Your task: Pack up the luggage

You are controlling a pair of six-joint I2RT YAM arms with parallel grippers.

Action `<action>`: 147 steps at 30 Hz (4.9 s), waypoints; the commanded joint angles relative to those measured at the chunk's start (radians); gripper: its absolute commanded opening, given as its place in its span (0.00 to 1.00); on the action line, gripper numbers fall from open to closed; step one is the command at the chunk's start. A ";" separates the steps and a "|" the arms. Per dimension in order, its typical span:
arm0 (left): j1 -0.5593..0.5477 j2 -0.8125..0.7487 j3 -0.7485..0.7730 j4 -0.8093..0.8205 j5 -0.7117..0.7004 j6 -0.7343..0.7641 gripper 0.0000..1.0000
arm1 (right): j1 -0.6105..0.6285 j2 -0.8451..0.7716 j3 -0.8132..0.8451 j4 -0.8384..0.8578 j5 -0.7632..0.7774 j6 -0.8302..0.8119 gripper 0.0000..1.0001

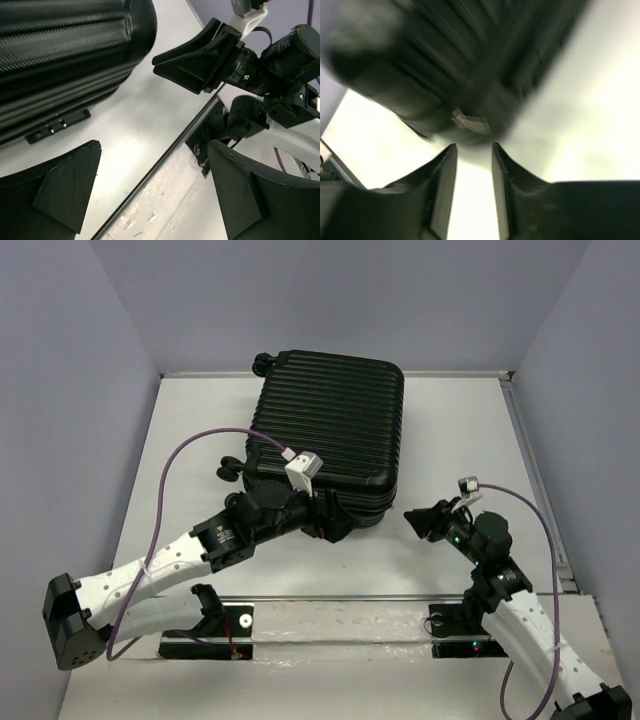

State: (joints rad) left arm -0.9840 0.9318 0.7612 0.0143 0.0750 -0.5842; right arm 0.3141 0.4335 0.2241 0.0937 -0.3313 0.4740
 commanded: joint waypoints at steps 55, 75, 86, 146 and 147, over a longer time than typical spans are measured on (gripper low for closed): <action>0.030 0.416 0.187 0.219 -0.075 -0.002 0.97 | 0.087 0.590 -0.173 0.844 -0.125 0.022 0.07; 0.070 0.506 0.452 0.101 -0.015 0.003 0.96 | 0.643 1.025 0.001 1.141 0.613 0.273 0.07; 0.794 -0.083 0.103 -0.194 0.121 0.033 0.99 | 0.643 0.998 -0.002 1.048 0.607 0.233 0.07; 1.136 0.303 -0.125 0.538 0.310 -0.422 0.81 | 0.643 0.993 0.004 1.017 0.523 0.175 0.07; 1.134 0.300 -0.134 0.552 0.307 -0.428 0.81 | 0.643 0.992 0.004 1.015 0.522 0.176 0.07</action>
State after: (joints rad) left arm 0.1482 1.2602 0.6521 0.4408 0.3874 -0.9714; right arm 0.9562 1.4128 0.2199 1.0855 0.1974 0.6666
